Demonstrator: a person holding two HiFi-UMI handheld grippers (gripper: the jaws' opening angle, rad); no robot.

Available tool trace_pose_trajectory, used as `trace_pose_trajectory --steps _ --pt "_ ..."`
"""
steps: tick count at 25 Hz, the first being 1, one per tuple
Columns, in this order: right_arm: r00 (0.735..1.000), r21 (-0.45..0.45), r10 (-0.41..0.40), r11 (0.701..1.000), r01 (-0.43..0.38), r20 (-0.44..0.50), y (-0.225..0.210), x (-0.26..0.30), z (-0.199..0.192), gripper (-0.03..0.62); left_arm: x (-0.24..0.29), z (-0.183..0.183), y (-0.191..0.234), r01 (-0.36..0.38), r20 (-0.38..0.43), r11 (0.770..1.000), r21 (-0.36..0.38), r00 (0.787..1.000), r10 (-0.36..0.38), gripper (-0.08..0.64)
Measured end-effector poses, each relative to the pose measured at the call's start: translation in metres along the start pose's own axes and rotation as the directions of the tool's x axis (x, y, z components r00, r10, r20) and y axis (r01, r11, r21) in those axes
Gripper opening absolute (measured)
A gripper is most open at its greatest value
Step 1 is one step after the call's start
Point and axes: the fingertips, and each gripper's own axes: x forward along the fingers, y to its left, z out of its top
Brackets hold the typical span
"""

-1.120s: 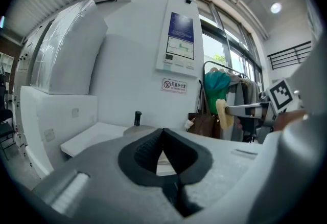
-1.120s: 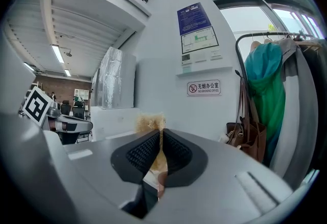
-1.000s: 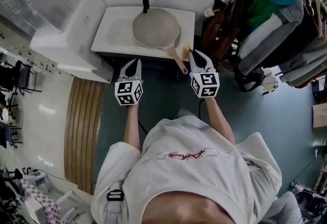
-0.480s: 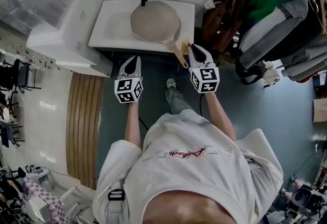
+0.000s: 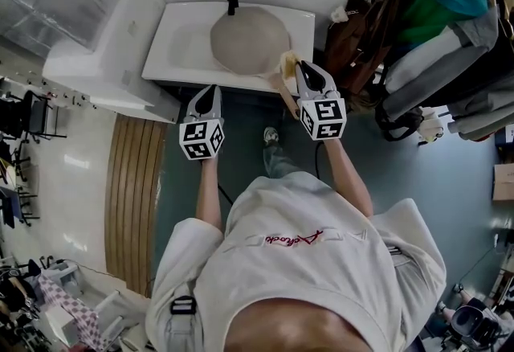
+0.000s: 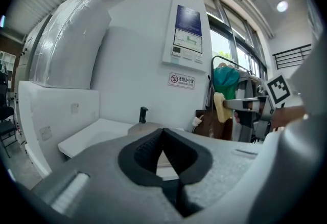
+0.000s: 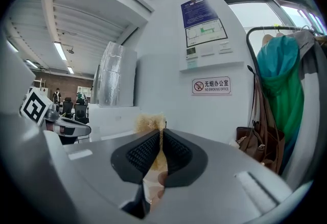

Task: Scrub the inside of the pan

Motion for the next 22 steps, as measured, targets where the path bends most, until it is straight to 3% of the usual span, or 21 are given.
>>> trace_pose_trajectory --steps 11,22 --pt "0.999 -0.056 0.035 0.998 -0.035 -0.001 -0.034 0.077 0.030 0.026 0.065 0.032 0.033 -0.034 0.006 0.999 -0.005 0.999 0.034 0.000" --pt "0.996 -0.057 0.086 0.995 -0.087 -0.020 -0.064 0.159 0.041 0.026 0.134 0.050 0.065 -0.074 -0.021 0.997 -0.011 0.997 0.074 0.000"
